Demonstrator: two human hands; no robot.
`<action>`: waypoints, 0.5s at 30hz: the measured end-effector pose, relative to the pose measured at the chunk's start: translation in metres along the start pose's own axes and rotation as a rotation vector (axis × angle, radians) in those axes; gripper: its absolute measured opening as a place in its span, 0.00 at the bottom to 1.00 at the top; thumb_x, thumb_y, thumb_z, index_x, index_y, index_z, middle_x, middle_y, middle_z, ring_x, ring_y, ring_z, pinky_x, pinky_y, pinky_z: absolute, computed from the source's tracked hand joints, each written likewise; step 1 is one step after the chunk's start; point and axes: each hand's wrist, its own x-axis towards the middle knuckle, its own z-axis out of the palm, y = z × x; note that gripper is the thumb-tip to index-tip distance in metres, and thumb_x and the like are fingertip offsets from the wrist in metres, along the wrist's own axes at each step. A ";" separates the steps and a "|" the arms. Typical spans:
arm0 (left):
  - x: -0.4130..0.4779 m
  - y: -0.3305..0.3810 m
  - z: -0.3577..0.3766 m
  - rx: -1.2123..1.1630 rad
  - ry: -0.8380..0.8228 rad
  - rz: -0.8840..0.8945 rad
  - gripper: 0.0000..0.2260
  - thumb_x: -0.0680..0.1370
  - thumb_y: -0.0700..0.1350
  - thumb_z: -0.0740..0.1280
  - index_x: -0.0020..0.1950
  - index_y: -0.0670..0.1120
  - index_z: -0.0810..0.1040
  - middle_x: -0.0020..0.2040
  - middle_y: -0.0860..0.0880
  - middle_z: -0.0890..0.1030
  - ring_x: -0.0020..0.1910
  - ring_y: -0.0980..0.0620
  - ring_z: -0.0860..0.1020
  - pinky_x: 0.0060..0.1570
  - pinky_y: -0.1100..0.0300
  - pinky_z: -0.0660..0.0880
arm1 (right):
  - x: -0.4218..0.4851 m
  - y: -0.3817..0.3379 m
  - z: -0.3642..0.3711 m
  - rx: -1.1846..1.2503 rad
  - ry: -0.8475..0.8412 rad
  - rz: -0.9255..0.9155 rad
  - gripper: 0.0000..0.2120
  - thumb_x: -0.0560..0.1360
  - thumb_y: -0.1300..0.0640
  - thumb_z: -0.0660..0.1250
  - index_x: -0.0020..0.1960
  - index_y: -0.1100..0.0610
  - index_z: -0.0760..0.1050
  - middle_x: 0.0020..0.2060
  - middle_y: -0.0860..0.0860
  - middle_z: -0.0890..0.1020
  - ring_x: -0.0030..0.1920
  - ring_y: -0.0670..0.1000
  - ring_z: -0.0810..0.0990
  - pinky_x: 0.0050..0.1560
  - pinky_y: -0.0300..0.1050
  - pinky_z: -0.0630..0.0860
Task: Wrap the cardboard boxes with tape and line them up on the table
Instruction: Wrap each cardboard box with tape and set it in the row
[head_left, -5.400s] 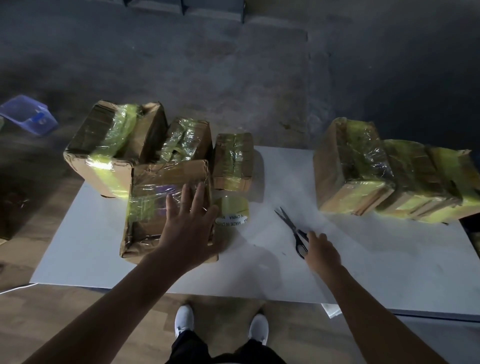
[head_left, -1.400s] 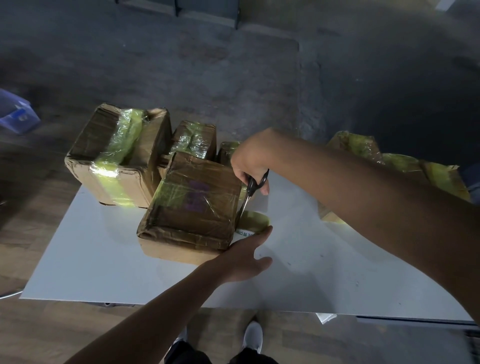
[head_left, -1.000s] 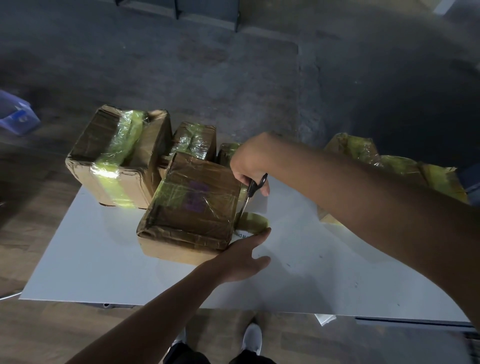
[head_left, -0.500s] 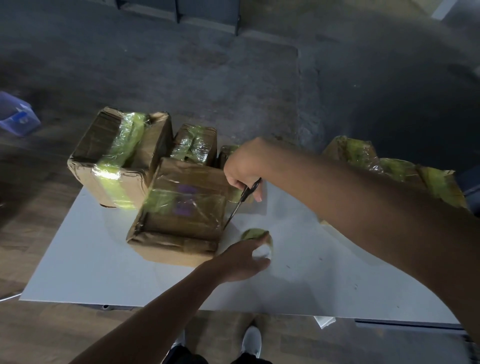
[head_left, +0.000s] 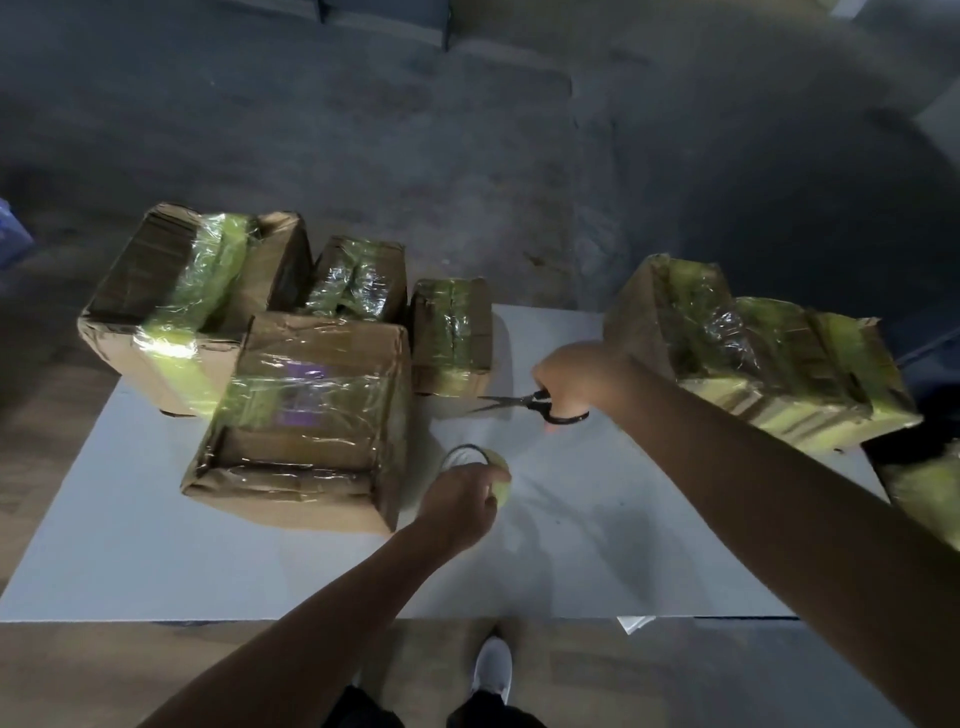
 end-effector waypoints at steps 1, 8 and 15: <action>0.000 0.000 0.004 0.066 -0.024 0.029 0.18 0.78 0.41 0.61 0.66 0.49 0.76 0.60 0.47 0.80 0.60 0.47 0.76 0.59 0.57 0.72 | 0.002 0.005 0.020 0.061 0.008 0.035 0.21 0.74 0.44 0.67 0.57 0.60 0.78 0.44 0.52 0.79 0.43 0.53 0.78 0.38 0.42 0.70; 0.005 0.010 0.027 0.436 -0.151 0.194 0.21 0.78 0.35 0.59 0.70 0.43 0.64 0.54 0.39 0.79 0.52 0.42 0.80 0.48 0.51 0.77 | 0.023 -0.012 0.153 0.404 0.086 0.209 0.19 0.75 0.50 0.65 0.61 0.59 0.70 0.54 0.55 0.79 0.54 0.56 0.79 0.48 0.45 0.74; 0.009 0.014 0.035 0.397 -0.215 0.192 0.16 0.81 0.40 0.56 0.70 0.45 0.66 0.62 0.44 0.74 0.60 0.45 0.74 0.52 0.53 0.74 | 0.038 -0.042 0.188 0.412 0.158 0.239 0.13 0.79 0.55 0.57 0.59 0.57 0.74 0.52 0.52 0.81 0.53 0.56 0.81 0.45 0.44 0.71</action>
